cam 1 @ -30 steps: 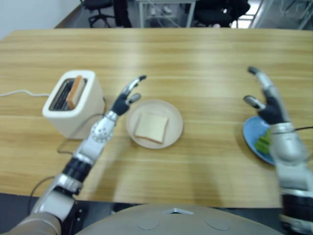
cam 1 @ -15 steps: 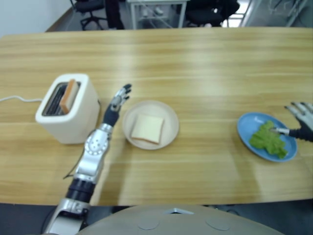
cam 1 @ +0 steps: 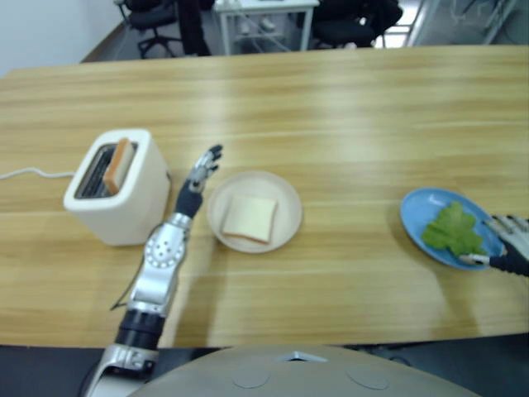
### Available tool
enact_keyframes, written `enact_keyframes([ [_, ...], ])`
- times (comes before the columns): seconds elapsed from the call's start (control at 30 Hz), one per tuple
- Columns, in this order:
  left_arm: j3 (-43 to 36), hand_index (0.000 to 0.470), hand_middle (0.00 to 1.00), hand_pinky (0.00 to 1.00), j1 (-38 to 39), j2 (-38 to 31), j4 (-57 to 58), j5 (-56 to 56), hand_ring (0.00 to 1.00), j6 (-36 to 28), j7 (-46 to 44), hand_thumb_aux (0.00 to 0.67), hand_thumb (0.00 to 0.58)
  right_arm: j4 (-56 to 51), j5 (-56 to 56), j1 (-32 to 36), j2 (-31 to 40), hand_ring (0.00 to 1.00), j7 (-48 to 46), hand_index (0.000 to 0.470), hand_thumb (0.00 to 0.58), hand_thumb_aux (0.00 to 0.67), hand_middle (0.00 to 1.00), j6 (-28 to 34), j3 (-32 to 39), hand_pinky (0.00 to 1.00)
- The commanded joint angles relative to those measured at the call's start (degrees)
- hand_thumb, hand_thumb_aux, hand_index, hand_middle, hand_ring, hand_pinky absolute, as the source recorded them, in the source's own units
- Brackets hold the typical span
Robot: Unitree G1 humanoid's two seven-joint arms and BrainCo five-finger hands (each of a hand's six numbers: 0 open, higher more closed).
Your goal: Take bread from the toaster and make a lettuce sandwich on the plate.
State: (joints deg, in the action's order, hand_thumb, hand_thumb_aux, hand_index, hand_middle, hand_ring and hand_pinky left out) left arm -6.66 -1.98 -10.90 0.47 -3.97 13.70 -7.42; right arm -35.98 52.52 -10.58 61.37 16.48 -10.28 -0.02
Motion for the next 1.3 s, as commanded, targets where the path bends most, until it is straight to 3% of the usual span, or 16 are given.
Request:
enact_keyframes([
  [0.03,0.59,0.000,0.00,0.00,0.31,0.26,0.16,0.99,0.00,-1.23,-0.71,0.000,0.000,-3.96,0.43,3.20,-0.99,0.00,0.92,0.000,0.000,0.000,0.00,0.15,4.20,0.00],
  [0.3,0.97,0.000,0.00,0.00,0.91,0.86,0.23,1.57,0.00,-1.70,-1.54,0.000,0.000,-11.64,0.53,9.08,-2.94,0.00,4.17,0.000,0.000,0.000,0.00,-0.53,11.62,0.00],
  [0.6,0.68,0.000,0.00,0.00,1.54,1.84,-0.02,2.32,0.00,-2.08,-2.27,0.000,0.000,-10.96,0.17,12.11,-2.80,0.00,6.91,0.000,0.000,0.000,0.00,0.42,15.23,0.00],
  [0.63,0.67,0.000,0.00,0.00,1.56,1.90,0.01,2.30,0.00,-2.10,-2.37,0.000,0.000,-10.68,-0.13,12.08,-2.68,0.00,7.25,0.023,0.058,0.034,0.00,0.52,15.16,0.00],
  [0.67,0.67,0.000,0.00,0.00,1.58,1.94,0.07,2.29,0.00,-2.11,-2.45,0.000,0.000,-10.41,-0.34,12.05,-2.59,0.00,7.47,0.254,0.464,0.370,0.00,0.63,15.07,0.00],
  [0.7,0.64,0.000,0.00,0.00,1.64,2.00,0.13,2.31,0.00,-2.10,-2.51,0.000,0.000,-10.02,-0.51,11.89,-2.45,0.00,7.66,0.339,0.540,0.494,0.00,0.82,14.91,0.00],
  [0.73,0.57,0.000,0.00,0.00,1.75,2.10,0.18,2.36,0.00,-2.06,-2.56,0.000,0.000,-9.28,-0.66,11.61,-2.19,0.00,8.02,0.399,0.570,0.581,0.00,1.11,14.62,0.00],
  [0.87,0.48,0.000,0.00,0.00,2.22,2.59,0.23,2.60,0.00,-2.02,-2.72,0.000,0.000,-6.62,-1.58,10.75,-1.19,0.00,8.70,0.408,0.572,0.594,0.00,1.91,13.59,0.00],
  [0.9,0.46,0.000,0.00,0.00,2.31,2.69,0.29,2.66,0.00,-1.97,-2.74,0.000,0.000,-6.03,-1.83,10.56,-0.95,0.00,8.75,0.455,0.580,0.662,0.00,2.05,13.39,0.00],
  [1.17,0.54,0.000,0.00,0.00,2.61,3.00,0.31,2.86,0.00,-2.06,-3.06,0.000,0.000,-4.15,-3.33,9.26,-0.54,0.00,7.96,0.460,0.580,0.670,0.00,2.33,13.23,0.00],
  [1.2,0.56,0.000,0.00,0.00,2.66,3.01,0.29,2.84,0.00,-2.08,-3.09,0.000,0.000,-4.29,-3.49,9.26,-0.63,0.05,7.84,0.460,0.580,0.670,0.05,2.25,13.37,0.05],
  [1.27,0.57,0.000,0.00,0.00,2.83,3.01,0.26,2.84,0.00,-2.06,-3.13,0.000,0.000,-4.61,-3.71,9.29,-0.77,0.24,7.72,0.460,0.580,0.670,0.24,2.09,13.51,0.24],
  [1.3,0.58,0.000,0.00,0.00,2.91,3.01,0.37,2.84,0.00,-2.00,-3.15,0.000,0.000,-4.73,-3.90,9.30,-0.81,0.24,7.65,0.460,0.580,0.670,0.24,1.96,13.47,0.24],
])
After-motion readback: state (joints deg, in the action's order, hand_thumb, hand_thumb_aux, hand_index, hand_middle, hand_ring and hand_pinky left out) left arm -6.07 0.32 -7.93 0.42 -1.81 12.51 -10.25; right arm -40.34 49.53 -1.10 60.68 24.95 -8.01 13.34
